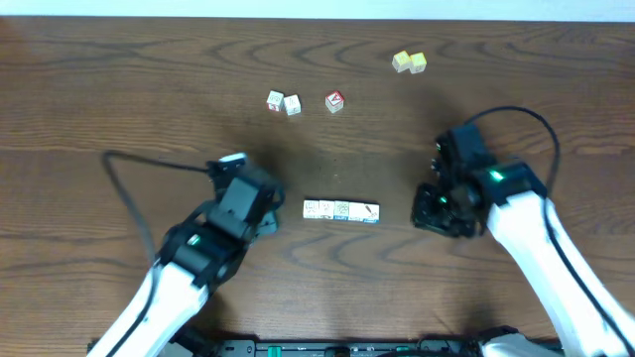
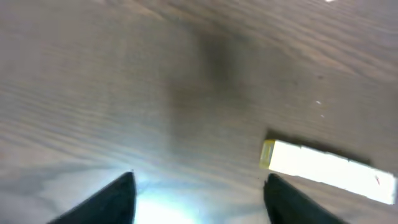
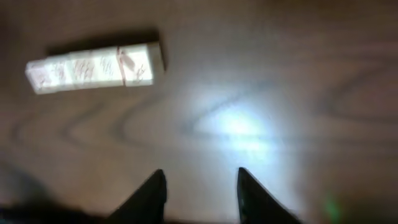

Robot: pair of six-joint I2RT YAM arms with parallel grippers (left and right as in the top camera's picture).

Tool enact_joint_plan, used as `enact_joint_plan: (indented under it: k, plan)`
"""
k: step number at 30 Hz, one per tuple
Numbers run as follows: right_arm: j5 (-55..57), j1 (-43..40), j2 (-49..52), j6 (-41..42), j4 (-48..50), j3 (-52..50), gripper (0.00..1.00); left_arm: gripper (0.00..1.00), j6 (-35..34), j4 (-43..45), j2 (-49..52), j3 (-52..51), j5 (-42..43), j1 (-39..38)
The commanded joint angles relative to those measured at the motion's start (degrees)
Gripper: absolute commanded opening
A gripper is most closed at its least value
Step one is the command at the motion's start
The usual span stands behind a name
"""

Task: Lift 5 blocks
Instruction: 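Open both grippers and pull them outward away from the row ends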

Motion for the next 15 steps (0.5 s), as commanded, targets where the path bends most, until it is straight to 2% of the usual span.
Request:
enact_joint_plan:
  k: [1,2,3,8,15]
  plan:
    - [0.48,1.46,-7.26,-1.53,-4.09,0.87,0.47,0.73,0.44,-2.91,-4.87,0.98,-1.22,0.31]
    - [0.46,2.19,-9.35,-1.51,-5.46,0.72,0.93,0.72,0.44,-3.72,-5.79,0.96,-1.18,0.28]
    - [0.46,2.97,-11.47,-1.49,-6.78,0.52,0.99,0.73,0.44,-4.31,-6.54,0.96,-1.14,0.28]
    - [0.48,5.79,-18.86,-0.87,-10.32,-0.33,0.99,0.73,-1.95,-3.37,-6.64,0.96,-0.15,0.28]
    - [0.44,5.95,-21.62,1.97,-10.08,-0.33,0.99,0.74,-1.92,-3.45,-4.87,0.96,-0.17,0.31]
